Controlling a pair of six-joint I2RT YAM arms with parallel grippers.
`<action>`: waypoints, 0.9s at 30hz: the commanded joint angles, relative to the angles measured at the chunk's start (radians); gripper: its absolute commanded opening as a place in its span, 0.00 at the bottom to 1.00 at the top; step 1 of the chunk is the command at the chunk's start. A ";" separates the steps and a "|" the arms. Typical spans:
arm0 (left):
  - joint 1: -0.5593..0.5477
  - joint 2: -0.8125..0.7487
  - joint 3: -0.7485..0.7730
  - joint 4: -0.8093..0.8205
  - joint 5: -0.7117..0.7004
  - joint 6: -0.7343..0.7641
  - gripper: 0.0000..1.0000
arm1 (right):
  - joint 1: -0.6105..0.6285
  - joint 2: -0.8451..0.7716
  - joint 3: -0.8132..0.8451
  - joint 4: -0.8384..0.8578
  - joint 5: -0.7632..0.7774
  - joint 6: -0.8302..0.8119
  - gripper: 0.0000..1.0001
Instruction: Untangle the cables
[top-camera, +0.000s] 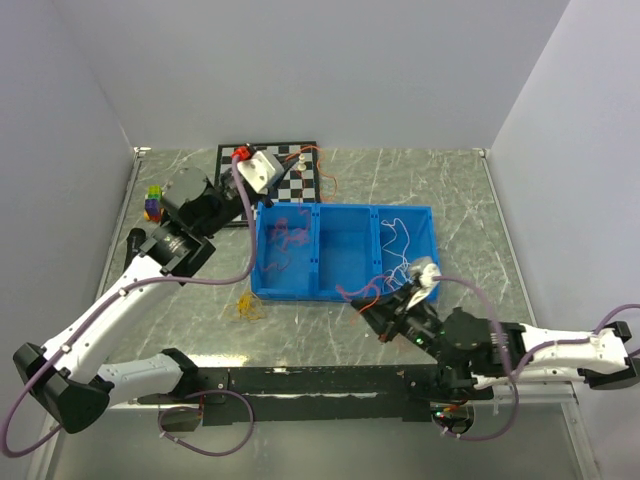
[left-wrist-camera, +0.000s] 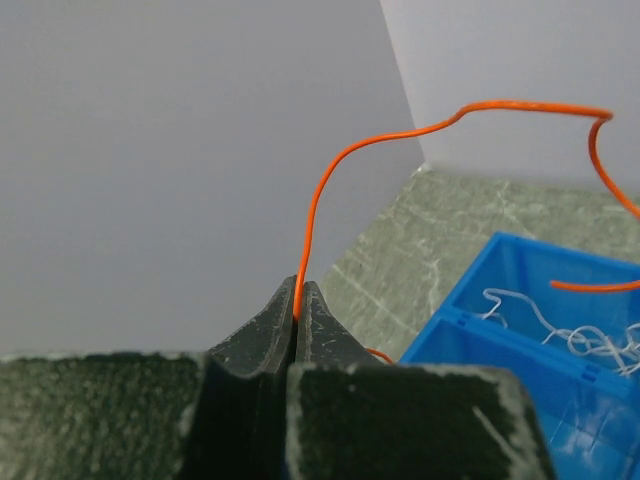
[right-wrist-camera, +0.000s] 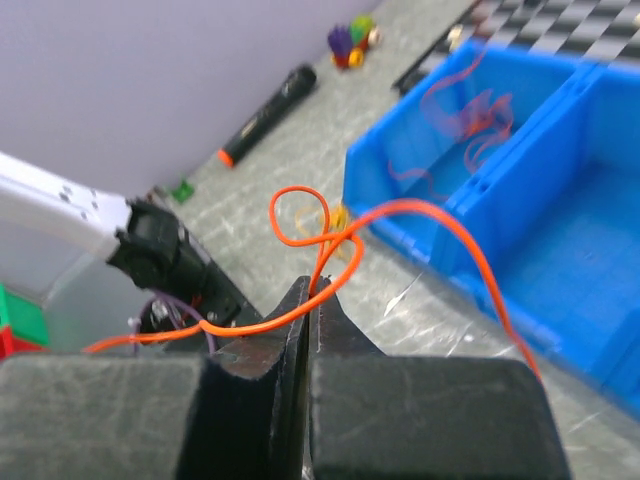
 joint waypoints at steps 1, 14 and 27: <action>-0.007 0.000 -0.040 0.096 -0.064 0.085 0.01 | 0.012 -0.023 0.112 -0.076 0.048 -0.074 0.00; -0.005 0.066 -0.095 0.117 -0.139 0.046 0.01 | 0.010 0.055 0.261 -0.005 0.123 -0.227 0.00; -0.011 0.168 -0.126 -0.163 -0.440 -0.058 0.01 | 0.010 0.299 0.539 0.120 0.169 -0.462 0.00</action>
